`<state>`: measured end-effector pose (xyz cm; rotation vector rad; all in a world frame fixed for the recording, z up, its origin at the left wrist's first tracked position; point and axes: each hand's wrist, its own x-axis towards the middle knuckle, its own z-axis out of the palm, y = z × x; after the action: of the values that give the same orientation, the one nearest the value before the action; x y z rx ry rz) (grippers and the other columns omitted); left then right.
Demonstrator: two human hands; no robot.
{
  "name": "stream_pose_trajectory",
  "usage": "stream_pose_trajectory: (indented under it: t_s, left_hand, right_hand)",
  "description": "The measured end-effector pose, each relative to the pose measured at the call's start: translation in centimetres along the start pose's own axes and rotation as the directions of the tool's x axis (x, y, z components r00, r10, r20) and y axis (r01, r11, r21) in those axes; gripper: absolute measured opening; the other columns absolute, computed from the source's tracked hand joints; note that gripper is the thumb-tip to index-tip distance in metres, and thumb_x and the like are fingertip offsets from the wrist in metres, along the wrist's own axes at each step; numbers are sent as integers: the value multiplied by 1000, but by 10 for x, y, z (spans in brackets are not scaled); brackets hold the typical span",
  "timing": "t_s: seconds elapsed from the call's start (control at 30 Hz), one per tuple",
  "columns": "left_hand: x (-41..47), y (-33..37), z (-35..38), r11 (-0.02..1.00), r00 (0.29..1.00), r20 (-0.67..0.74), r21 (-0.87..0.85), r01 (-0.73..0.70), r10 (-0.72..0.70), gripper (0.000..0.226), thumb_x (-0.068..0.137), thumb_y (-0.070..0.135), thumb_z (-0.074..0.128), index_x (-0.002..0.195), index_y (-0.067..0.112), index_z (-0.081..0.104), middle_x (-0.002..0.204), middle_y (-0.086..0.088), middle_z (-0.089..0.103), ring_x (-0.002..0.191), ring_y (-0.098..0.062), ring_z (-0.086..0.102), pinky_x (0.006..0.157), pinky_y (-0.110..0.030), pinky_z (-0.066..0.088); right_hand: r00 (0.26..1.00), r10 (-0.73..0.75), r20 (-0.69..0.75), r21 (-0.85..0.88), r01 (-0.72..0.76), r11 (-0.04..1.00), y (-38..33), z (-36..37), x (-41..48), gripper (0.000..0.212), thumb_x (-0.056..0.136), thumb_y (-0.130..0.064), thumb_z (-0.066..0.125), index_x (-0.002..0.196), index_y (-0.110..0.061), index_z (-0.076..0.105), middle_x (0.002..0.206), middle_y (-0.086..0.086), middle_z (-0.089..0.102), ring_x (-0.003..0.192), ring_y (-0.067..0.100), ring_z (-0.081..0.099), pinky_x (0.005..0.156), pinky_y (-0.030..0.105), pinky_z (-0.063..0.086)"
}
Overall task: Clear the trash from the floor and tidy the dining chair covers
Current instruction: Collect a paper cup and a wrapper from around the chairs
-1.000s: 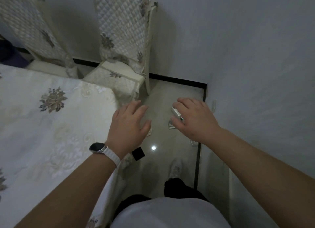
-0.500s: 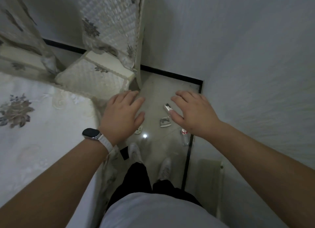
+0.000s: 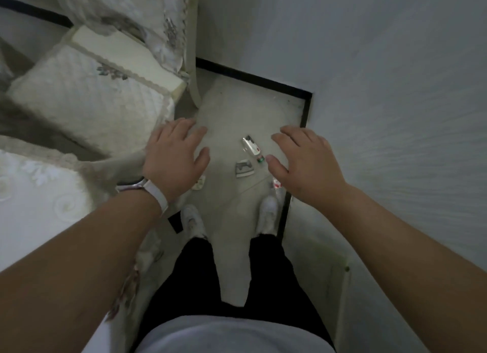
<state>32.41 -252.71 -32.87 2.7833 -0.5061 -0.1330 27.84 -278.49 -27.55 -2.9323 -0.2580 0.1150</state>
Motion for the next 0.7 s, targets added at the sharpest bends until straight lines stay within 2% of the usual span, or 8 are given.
stream_pose_trajectory:
  t_s: [0.23, 0.37, 0.6, 0.7]
  left_hand:
    - [17, -12, 131, 994, 995, -12, -33, 101, -101, 45, 88, 39, 51, 122, 12, 65, 127, -12, 62, 117, -35, 57, 96, -47, 42]
    - [12, -37, 220, 987, 985, 78, -25, 158, -156, 46, 86, 39, 52, 122, 13, 64, 127, -12, 62, 117, -35, 56, 94, -47, 43]
    - [0, -99, 377, 969, 936, 262, -20, 248, -234, 56, 83, 44, 45, 123, 10, 64, 128, -17, 62, 114, -38, 58, 91, -49, 47]
    - [-4, -129, 450, 964, 917, 315, -28, 266, -244, 60, 82, 44, 44, 125, 7, 63, 128, -20, 60, 113, -41, 58, 92, -51, 48]
  right_hand:
    - [996, -25, 86, 129, 14, 992, 49, 137, 42, 45, 90, -44, 46, 118, -13, 63, 127, 7, 59, 116, 27, 54, 92, 42, 43]
    - [985, -31, 168, 158, 4, 987, 82, 229, 52, 47, 90, -45, 44, 117, -12, 63, 124, 7, 60, 112, 29, 55, 89, 42, 44]
    - [953, -37, 301, 163, -13, 987, 126, 383, 56, 45, 89, -42, 50, 125, -17, 59, 131, 7, 55, 119, 30, 50, 95, 45, 40]
    - [947, -24, 320, 161, -29, 987, 142, 458, 58, 49, 87, -45, 46, 120, -13, 62, 124, 9, 58, 109, 34, 54, 88, 47, 46]
